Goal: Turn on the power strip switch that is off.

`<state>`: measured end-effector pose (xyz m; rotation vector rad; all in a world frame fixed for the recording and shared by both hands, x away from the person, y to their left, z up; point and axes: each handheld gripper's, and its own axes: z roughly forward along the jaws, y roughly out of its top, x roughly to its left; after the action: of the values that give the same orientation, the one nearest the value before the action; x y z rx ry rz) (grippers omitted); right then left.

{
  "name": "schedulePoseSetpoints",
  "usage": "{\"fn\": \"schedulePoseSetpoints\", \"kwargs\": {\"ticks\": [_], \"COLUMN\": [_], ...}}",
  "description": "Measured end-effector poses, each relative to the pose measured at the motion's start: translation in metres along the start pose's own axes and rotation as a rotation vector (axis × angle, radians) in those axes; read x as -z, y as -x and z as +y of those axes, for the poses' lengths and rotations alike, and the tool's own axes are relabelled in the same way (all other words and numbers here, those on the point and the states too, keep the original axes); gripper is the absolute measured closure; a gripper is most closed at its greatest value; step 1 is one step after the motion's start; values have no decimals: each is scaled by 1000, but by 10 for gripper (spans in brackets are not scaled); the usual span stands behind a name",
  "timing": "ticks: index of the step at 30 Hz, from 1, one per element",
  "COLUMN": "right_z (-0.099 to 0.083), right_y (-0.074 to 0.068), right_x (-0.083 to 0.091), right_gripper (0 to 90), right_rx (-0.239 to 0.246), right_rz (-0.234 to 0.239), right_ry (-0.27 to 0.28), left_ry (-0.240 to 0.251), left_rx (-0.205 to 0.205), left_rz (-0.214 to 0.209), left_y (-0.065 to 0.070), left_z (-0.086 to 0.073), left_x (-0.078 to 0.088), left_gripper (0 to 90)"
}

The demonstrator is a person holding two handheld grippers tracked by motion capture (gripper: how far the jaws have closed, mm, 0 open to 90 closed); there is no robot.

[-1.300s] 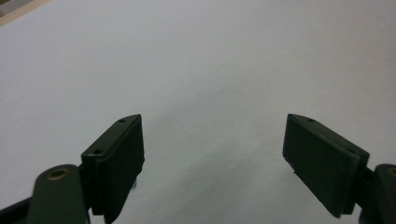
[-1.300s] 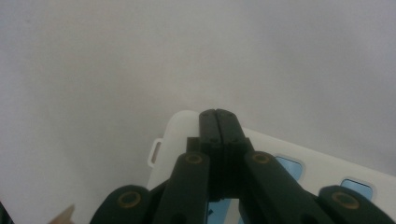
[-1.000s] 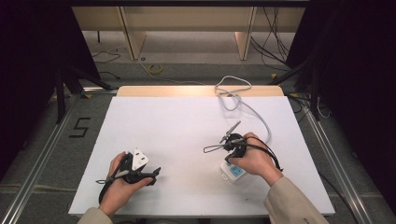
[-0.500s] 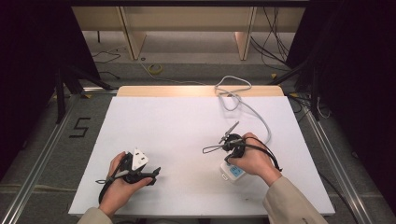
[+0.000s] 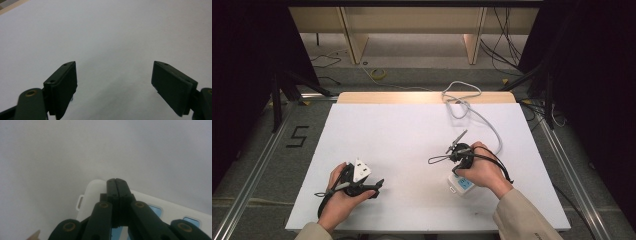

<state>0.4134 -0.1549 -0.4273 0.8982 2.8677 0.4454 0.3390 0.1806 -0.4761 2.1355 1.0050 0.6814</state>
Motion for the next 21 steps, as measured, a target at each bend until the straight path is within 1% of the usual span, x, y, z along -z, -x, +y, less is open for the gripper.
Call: {"fn": "schedulePoseSetpoints", "kwargs": {"ticks": [19, 21], "right_z": [-1, -2], "right_y": [-2, -3], "right_x": [-1, -2], "right_gripper": [900, 900], "right_rx": [-5, -14], "right_rz": [-5, 13], "right_ry": [-3, 6], "left_ry": [0, 0], "left_rx": [0, -1], "left_rz": [1, 1], "left_y": [0, 0], "left_z": [0, 0], "left_x": [0, 0], "left_gripper": [206, 206]}}
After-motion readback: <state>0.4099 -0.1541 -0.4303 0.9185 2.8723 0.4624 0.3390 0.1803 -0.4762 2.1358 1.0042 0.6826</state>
